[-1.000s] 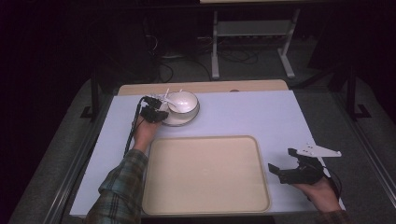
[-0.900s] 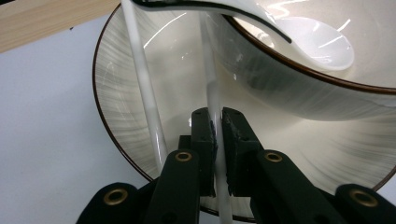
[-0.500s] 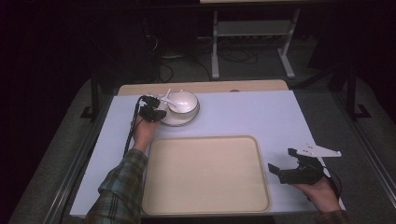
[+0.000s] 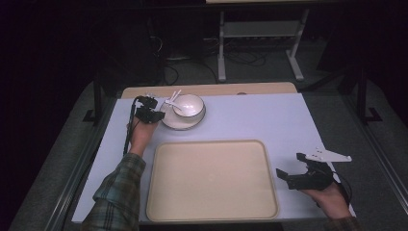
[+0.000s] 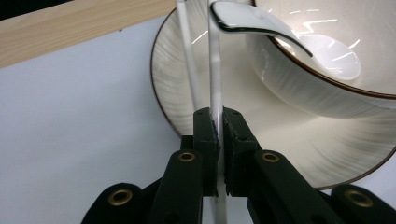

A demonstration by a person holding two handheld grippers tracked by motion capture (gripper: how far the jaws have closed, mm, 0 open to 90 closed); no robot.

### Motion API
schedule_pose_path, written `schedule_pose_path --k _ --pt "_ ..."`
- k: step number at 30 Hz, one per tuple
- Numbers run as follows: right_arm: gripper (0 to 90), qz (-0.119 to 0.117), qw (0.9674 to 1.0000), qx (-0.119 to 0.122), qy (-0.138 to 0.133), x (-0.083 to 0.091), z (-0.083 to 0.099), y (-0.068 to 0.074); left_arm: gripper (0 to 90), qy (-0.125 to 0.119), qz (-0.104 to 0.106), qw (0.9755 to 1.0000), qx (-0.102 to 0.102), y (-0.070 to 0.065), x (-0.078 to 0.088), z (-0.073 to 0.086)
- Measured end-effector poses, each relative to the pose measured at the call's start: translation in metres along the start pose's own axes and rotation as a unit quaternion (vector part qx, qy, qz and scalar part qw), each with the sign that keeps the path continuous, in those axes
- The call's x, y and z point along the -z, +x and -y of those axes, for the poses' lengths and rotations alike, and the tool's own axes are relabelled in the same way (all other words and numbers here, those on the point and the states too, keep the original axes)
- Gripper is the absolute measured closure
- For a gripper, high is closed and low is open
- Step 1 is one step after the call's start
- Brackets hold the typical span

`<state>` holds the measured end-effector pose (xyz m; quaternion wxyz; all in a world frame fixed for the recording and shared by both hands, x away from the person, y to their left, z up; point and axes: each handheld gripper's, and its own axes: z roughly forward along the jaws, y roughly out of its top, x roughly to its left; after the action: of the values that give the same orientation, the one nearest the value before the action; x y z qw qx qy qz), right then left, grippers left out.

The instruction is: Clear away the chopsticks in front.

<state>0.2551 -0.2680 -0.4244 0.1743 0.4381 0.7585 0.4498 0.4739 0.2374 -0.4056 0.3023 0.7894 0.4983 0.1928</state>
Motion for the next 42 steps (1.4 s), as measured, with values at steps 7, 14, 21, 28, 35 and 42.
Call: schedule_pose_path --k 7,14,21,28,35,42 --pt "0.0 0.000 1.0000 -0.001 0.001 0.000 0.000 0.000 84.9 0.004 0.001 1.0000 0.000 0.005 0.013 0.001" --pt "0.0 0.000 1.0000 0.001 0.001 -0.001 0.000 0.000 84.9 0.009 0.003 0.9999 -0.002 0.011 0.030 0.004" --pt "0.0 0.000 1.0000 0.001 0.002 -0.001 -0.001 0.001 84.9 0.015 0.006 0.9999 0.001 0.016 0.046 0.015" --pt "0.0 -0.001 1.0000 0.002 0.000 -0.001 -0.001 0.001 84.9 0.018 0.009 0.9997 0.010 0.024 0.065 0.032" --pt "0.0 -0.002 1.0000 0.005 -0.003 -0.001 -0.002 0.002 84.9 0.018 0.015 0.9995 0.019 0.031 0.086 0.047" --pt "0.0 -0.002 1.0000 0.003 -0.006 0.000 -0.002 0.002 85.0 0.017 0.019 0.9995 0.020 0.028 0.105 0.063"
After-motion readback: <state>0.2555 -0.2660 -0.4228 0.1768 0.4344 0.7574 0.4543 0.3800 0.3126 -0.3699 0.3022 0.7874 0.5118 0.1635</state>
